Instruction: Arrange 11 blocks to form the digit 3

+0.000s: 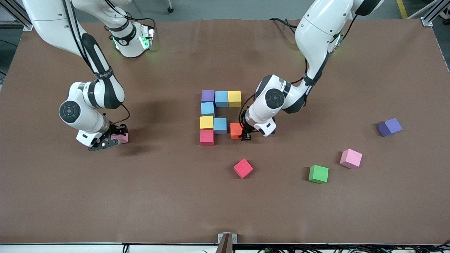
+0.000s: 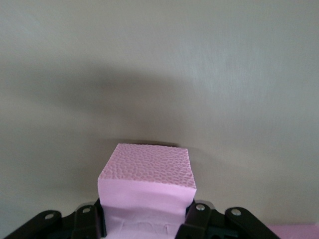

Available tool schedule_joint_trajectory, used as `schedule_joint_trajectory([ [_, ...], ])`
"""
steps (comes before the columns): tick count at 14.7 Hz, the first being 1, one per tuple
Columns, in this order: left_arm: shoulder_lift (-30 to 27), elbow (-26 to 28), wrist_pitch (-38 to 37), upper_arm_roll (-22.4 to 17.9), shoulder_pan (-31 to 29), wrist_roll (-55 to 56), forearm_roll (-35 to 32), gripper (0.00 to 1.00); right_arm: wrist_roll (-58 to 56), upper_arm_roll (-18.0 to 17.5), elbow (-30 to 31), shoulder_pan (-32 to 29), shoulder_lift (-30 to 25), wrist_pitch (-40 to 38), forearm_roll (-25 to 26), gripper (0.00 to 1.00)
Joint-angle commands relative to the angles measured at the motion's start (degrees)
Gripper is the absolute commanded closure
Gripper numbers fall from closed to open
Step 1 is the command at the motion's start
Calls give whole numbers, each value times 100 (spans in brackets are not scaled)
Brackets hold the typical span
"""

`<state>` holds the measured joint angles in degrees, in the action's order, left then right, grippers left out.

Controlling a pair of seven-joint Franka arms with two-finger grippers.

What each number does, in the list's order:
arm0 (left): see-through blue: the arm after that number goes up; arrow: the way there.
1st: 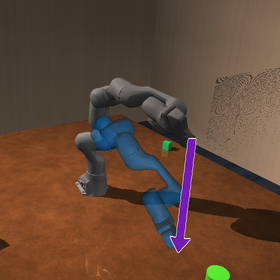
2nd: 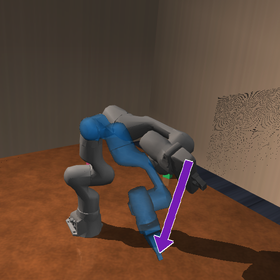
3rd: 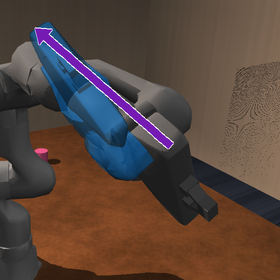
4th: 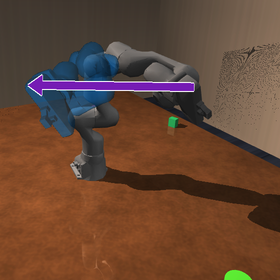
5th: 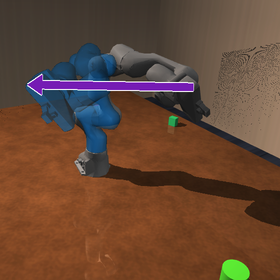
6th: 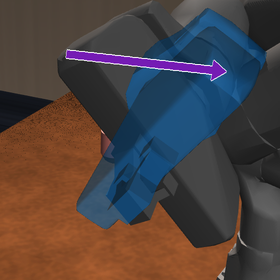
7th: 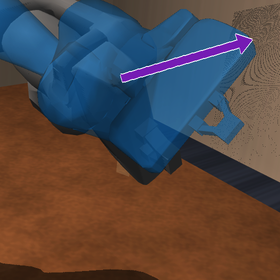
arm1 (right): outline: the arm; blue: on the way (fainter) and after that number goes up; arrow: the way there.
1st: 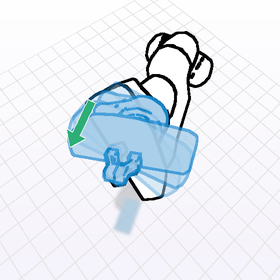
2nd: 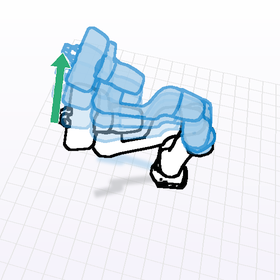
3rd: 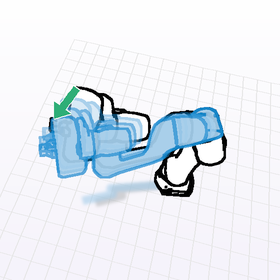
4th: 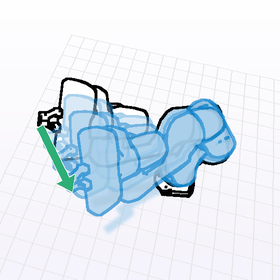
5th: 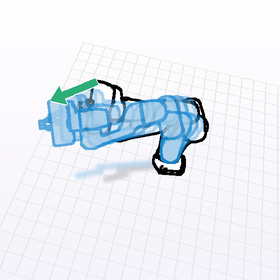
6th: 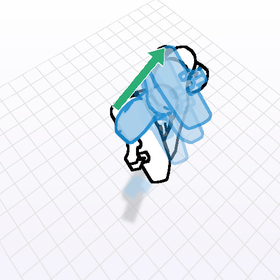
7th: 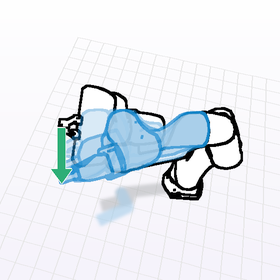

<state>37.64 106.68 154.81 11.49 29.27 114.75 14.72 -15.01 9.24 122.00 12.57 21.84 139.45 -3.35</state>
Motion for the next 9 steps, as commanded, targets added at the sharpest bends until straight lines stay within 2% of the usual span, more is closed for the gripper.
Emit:
schedule_joint_trajectory([
  [1, -169, 275, 155, 221, -8, 4, 13, 85, 243, 7, -1078, 246, 134, -995, 45, 82],
  [3, -151, 275, 163, 249, -87, -14, 5, 85, 559, 7, -1904, 456, 451, -1603, 28, 82],
  [5, -125, 266, 172, 257, -88, -14, 5, 85, 946, 7, -2512, 658, 759, -1816, 10, 82],
  [9, -90, 248, 216, 257, -88, -23, -4, 85, 1745, 7, -3146, 1081, 1137, -1860, -34, 82],
])
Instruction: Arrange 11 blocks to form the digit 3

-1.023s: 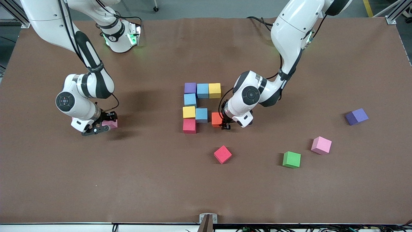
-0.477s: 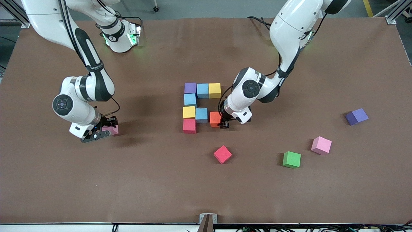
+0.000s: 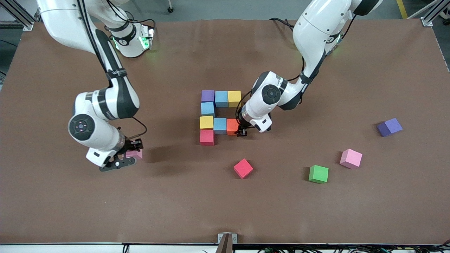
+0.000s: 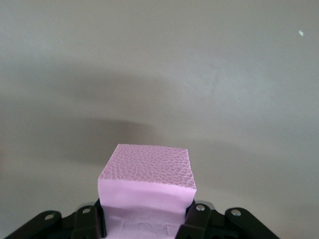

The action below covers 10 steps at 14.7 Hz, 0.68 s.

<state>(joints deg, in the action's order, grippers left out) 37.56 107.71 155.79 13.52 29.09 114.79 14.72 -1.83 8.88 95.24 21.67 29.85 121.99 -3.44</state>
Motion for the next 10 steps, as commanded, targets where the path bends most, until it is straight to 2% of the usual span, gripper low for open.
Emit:
schedule_joint_trajectory([
  [1, -73, 128, 109, 55, -70, -27, -4, 85, 550, 35, -637, 241, 442, -114, -25, 82],
  [4, -38, 101, 118, 55, -52, -36, -4, 78, 980, -9, -1042, 478, 732, -114, -191, 82],
  [5, -38, 101, 109, 55, -52, -70, -4, 70, 1130, -27, -1121, 548, 837, -88, -314, 82],
  [8, -38, 110, 100, 55, 27, -246, -21, 0, 1412, -53, -1551, 768, 1127, -53, -499, 82],
  [10, -117, 101, 92, 55, 18, -229, -22, 0, 1649, -80, -1762, 874, 1312, -35, -552, 82],
])
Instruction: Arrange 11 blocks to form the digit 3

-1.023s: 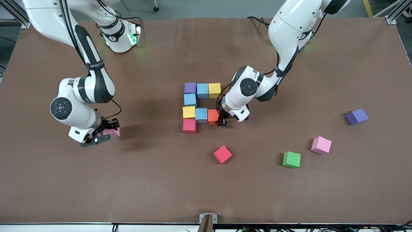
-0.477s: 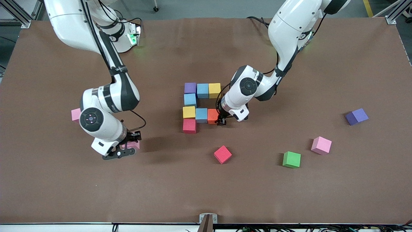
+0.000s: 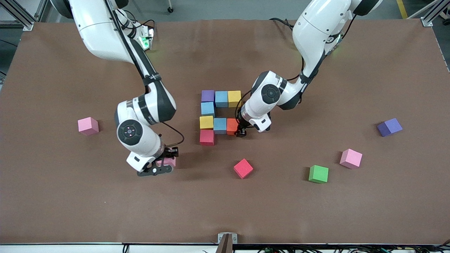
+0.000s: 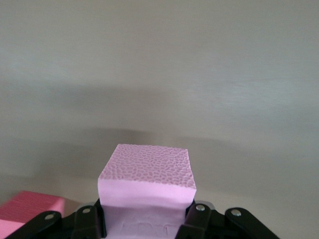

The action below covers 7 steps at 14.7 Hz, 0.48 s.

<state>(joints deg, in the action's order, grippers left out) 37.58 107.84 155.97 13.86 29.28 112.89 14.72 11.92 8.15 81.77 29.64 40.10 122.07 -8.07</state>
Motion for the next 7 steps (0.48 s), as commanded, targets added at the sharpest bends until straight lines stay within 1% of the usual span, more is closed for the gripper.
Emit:
schedule_joint_trajectory([
  [1, -180, 97, 65, 21, -10, -30, -22, 0, 310, -67, -582, 94, 401, -34, -150, 82],
  [3, -355, 105, 21, 12, -45, -30, -22, 0, 494, -225, -1012, 121, 682, -34, -274, 84],
  [4, -487, 123, -49, 12, -71, -30, -22, 0, 722, -244, -1214, 182, 849, -34, -265, 84],
  [5, -619, 114, -232, -6, -98, -30, -30, 0, 863, -244, -1416, 270, 1016, 10, -265, 84],
  [7, -961, -8, -733, -6, -308, -30, -57, 0, 882, -244, -1585, 340, 1210, 141, -265, 85],
])
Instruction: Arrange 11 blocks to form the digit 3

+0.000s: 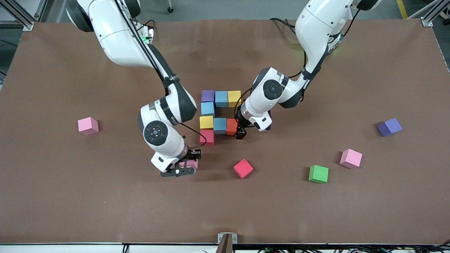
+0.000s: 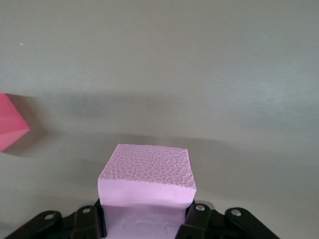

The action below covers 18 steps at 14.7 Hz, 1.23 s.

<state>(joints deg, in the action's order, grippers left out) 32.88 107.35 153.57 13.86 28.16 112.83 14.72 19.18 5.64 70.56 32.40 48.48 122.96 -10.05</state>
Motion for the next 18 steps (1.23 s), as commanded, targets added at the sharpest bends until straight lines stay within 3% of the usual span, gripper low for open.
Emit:
schedule_joint_trajectory([
  [1, -667, -38, -764, -24, -240, -24, -65, 0, 157, 8, -491, 65, 408, 114, -67, 85],
  [4, -836, -799, -1905, -59, -503, -42, -651, 0, 183, 8, -535, 161, 522, 149, -67, 86],
  [7, -565, -1741, -2848, -68, -609, -286, -1364, 0, 438, 8, -526, 275, 531, 149, -67, 86],
  [11, -318, -2129, -2929, -68, -1109, -1592, -1744, 0, 438, 8, -456, 319, 540, 88, -58, 85],
  [15, 480, -2805, -2894, -68, -1304, -4387, -1779, 0, 438, 8, -377, 407, 619, 79, -41, 85],
  [18, 1025, -3350, -2798, -103, -1339, -5321, -1779, 0, 438, 8, -368, 434, 681, 70, -41, 84],
])
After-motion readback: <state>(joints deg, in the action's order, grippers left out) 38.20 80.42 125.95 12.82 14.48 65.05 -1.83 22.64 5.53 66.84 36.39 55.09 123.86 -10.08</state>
